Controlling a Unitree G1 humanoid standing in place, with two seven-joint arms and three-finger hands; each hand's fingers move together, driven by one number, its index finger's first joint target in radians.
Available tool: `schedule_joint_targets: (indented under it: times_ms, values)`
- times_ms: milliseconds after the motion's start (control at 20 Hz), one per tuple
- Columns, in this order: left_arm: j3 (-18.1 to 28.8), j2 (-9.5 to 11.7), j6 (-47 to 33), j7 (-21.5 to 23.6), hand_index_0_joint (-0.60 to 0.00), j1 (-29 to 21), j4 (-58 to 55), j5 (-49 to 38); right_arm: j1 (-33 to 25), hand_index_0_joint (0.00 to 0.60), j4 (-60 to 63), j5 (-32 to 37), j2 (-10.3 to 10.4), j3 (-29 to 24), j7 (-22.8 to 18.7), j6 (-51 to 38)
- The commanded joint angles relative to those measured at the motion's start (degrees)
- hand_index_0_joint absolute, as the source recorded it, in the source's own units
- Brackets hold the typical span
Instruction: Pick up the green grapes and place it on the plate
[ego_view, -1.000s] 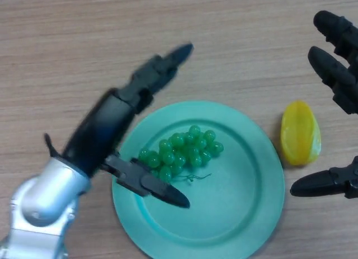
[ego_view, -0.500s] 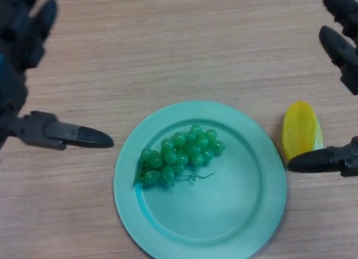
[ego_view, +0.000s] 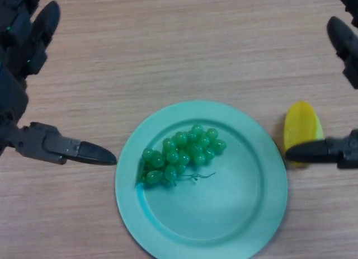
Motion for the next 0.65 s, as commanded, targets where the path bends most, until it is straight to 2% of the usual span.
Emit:
schedule_joint_targets:
  times_ms: [50, 200, 300, 400, 650]
  values:
    - [3.32, 3.16, -3.05, 3.91, 0.000, -2.56, -2.91, -1.41, -0.77, 0.000, -3.19, 2.61, -1.43, -3.30, 0.25, -6.00]
    - [1.75, 2.35, -2.94, 5.01, 0.000, -2.14, -3.93, 0.76, -1.43, 0.000, -2.53, 1.65, -1.15, -2.07, -0.15, -5.82]
    - [2.07, 1.55, -5.81, 4.40, 0.000, -1.15, -3.77, 2.02, -2.86, 0.000, -4.56, 5.06, -1.49, -3.27, -1.60, -2.60]
    - [2.35, 1.60, -6.26, 3.95, 0.000, -0.87, -3.82, 2.96, -2.97, 0.000, -4.10, 5.19, -2.33, -3.55, -1.13, -3.51]
    - [2.40, 2.10, -7.05, 5.14, 0.000, -2.54, -4.18, 4.86, -1.41, 0.000, -3.78, 5.08, -2.13, -3.99, 0.43, -4.50]
